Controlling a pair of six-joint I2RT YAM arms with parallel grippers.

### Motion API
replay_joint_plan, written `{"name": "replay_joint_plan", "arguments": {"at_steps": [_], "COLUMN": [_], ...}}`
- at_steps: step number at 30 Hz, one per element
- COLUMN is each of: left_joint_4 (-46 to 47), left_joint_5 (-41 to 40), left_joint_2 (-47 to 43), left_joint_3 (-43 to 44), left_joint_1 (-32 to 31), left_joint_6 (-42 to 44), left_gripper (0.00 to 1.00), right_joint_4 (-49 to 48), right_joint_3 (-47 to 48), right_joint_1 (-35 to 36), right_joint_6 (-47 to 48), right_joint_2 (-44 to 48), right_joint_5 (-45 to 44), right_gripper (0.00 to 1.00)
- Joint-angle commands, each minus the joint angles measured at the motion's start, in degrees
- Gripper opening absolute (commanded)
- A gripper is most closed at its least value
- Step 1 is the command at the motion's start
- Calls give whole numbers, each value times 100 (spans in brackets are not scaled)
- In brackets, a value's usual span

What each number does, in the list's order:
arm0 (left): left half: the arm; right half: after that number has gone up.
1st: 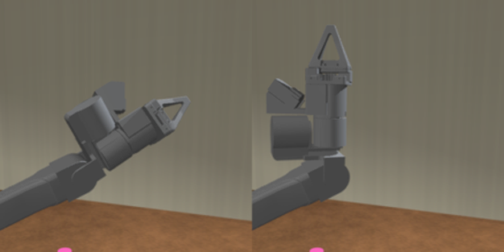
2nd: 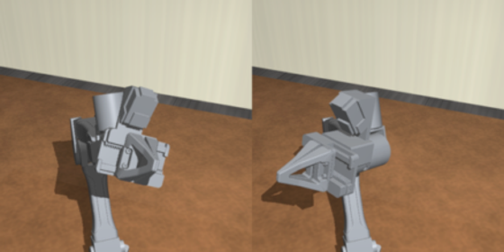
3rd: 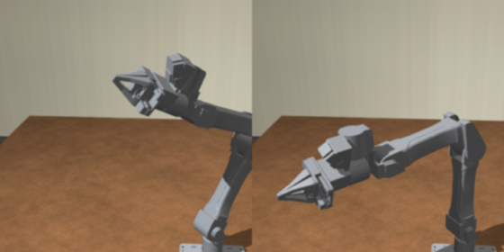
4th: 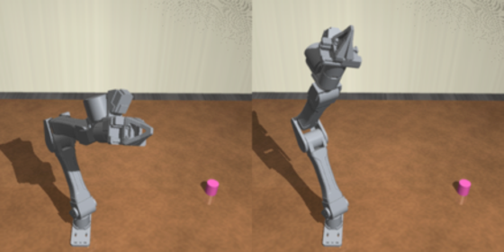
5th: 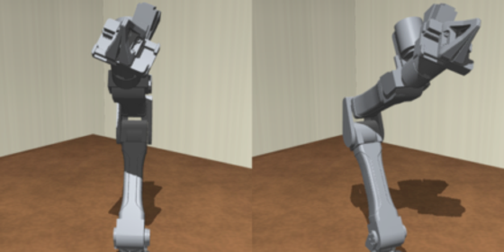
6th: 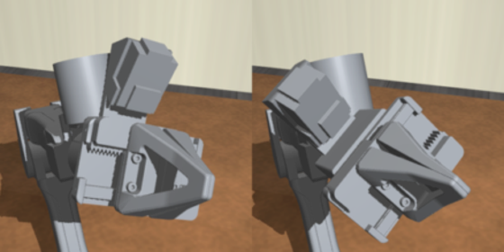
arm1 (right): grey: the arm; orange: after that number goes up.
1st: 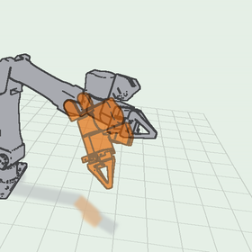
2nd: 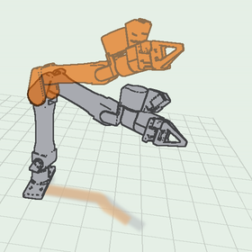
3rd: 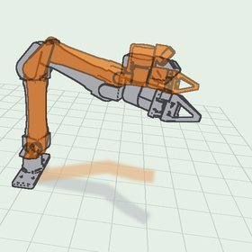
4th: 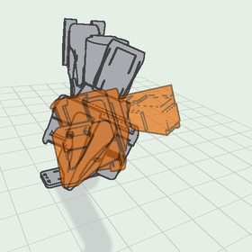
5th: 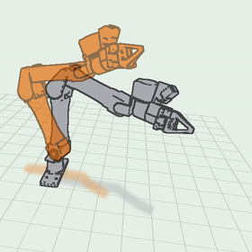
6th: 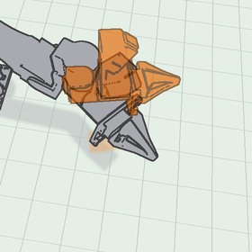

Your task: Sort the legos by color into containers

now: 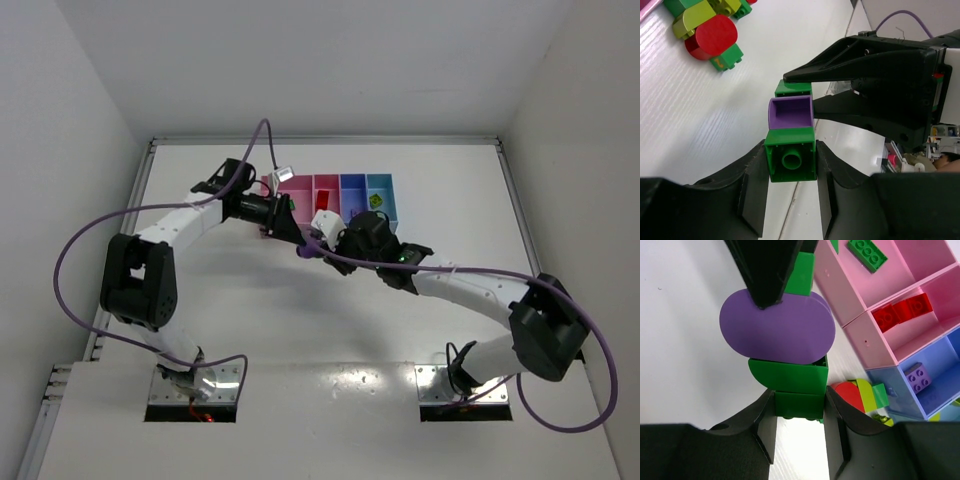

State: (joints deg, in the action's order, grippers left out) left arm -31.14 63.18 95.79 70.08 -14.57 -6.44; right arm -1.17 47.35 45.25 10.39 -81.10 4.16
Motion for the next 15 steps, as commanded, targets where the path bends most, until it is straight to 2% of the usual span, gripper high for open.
{"name": "replay_joint_plan", "arguments": {"at_steps": [1,4,10,15], "left_joint_4": [134,134,134,81], "left_joint_5": [256,309,362,-14], "left_joint_2": [19,19,-43,-315], "left_joint_3": [313,366,366,304], "left_joint_1": [120,243,542,666], "left_joint_6": [204,152,151,151], "left_gripper": [12,5,3,3], "right_joint_4": [-234,-235,-174,-103], "right_joint_3": [-305,-516,-762,-632], "right_joint_1": [-17,-69,-184,-298], "right_joint_6": [112,112,165,-107], "right_joint_2": [182,305,577,683], "right_joint_5": [-108,-161,-223,109], "right_gripper": [0,0,0,0]}}
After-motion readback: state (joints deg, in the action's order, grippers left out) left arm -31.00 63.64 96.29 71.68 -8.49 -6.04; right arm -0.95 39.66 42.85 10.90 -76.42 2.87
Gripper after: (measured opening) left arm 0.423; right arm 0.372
